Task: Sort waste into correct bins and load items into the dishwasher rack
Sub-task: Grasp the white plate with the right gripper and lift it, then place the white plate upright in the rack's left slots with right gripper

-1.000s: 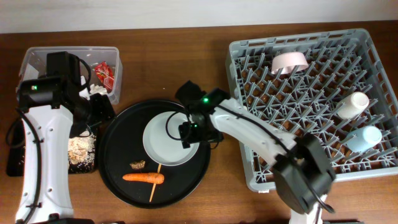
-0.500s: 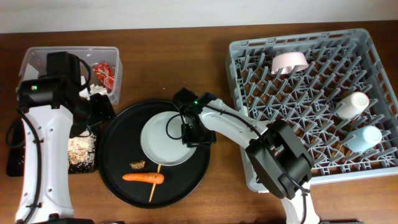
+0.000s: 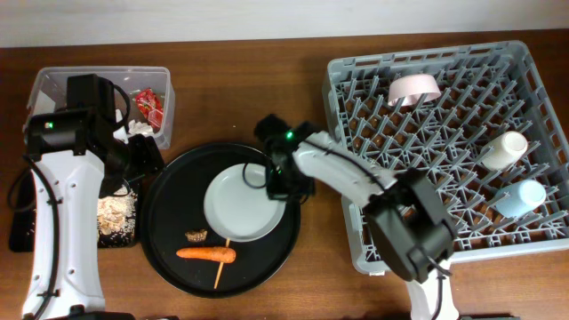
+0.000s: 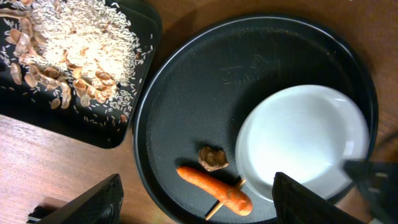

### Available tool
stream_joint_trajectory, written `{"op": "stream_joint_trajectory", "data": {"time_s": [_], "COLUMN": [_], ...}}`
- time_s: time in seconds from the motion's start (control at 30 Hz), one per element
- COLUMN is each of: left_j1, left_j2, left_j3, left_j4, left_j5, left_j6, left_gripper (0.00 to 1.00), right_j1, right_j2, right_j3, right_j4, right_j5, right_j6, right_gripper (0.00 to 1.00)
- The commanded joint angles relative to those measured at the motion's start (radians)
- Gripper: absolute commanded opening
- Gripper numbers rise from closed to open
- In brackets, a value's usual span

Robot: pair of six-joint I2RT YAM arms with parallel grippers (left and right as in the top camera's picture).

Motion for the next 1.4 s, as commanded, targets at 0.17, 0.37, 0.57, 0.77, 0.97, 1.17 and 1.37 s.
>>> {"op": "stream_joint_trajectory", "data": {"time_s": [0.17,0.37,0.57,0.77,0.97,1.17,1.37], "left_j1": [0.003,0.003,0.003,0.003,0.003,0.003,0.003], "left_j2": [-0.017,-0.017,-0.017,-0.017,-0.017,-0.017,-0.017], "left_j3": [0.002,0.002,0.002,0.002,0.002,0.002,0.002], "left_j4": [-0.004,-0.004,-0.005,-0.004,-0.005,-0.008,-0.008], "left_j5": [-0.018,-0.018,-0.018,-0.018,-0.018,-0.018,-0.018], "left_j6": [0.002,0.002,0.002,0.002,0.002,0.002,0.002], "left_gripper": [0.76,0.76,0.76,0.76,0.76,0.76,0.76], "right_j1": [-0.145,-0.222,-0.296,-0.338,-0.316,-0.308,-0.278], "right_j2": [-0.300,-0.392,-0.354,-0.290,-0.193,-0.111,-0.108], "right_j3": [0.250,0.256,0.254,0.252,0.252,0.252,0.252], "right_j4": [-0.219,-0.214,-0.214,-0.211,-0.213,-0.264,-0.272], "right_j5": [0.435,0.945,1.270,1.310,1.301,1.223,1.201], "right_j6": [-0.191,-0.256,-0.235,-0.186,-0.182,-0.109,-0.104], "right_gripper": [0.04,0.04,0.04,0.04,0.04,0.04,0.04]}}
